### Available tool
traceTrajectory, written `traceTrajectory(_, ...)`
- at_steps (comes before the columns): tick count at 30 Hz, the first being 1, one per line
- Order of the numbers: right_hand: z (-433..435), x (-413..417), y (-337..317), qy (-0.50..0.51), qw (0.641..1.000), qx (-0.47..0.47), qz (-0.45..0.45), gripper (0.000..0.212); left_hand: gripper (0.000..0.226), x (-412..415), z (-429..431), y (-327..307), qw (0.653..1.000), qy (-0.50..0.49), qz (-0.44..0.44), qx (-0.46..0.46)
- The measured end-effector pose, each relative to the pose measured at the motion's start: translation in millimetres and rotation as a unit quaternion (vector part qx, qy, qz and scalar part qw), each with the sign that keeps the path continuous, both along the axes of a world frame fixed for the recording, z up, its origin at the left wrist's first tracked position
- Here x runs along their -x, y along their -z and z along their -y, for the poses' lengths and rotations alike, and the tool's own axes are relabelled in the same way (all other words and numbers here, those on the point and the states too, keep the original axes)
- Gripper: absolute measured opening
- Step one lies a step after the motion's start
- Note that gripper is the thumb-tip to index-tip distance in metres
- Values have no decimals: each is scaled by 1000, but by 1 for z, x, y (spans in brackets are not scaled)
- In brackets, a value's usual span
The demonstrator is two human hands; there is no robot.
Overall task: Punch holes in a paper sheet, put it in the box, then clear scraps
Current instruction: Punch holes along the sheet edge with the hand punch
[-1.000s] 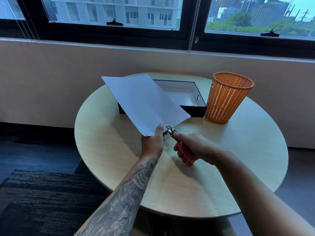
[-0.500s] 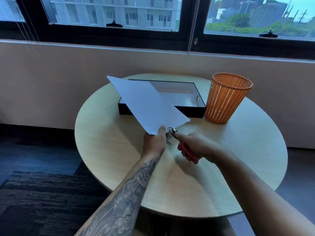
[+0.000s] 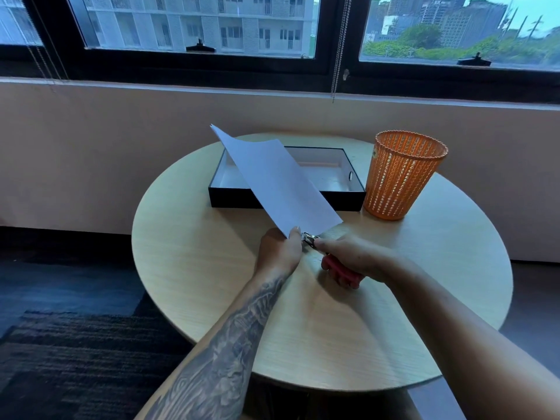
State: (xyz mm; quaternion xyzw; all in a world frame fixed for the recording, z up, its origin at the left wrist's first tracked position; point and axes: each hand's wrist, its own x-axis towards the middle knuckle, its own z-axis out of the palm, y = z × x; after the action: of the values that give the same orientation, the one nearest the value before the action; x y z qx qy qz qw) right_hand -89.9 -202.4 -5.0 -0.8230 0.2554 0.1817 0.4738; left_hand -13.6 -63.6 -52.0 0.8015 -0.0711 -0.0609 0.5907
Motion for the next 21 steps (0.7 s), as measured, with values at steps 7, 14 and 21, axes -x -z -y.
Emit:
traceTrajectory(7,0,-2,1,2,1000,11,3,59,29,-3,1,2,1000,5,-9,-4)
traceTrajectory(14,-7,-3,-3,-7,999,29,-12,57,34,-2,3,0,1000,7,-16,-16)
traceTrajectory(21,7,15,-22,-3,1000,5,29,61,21,3,-4,5,995,-12,-40,86)
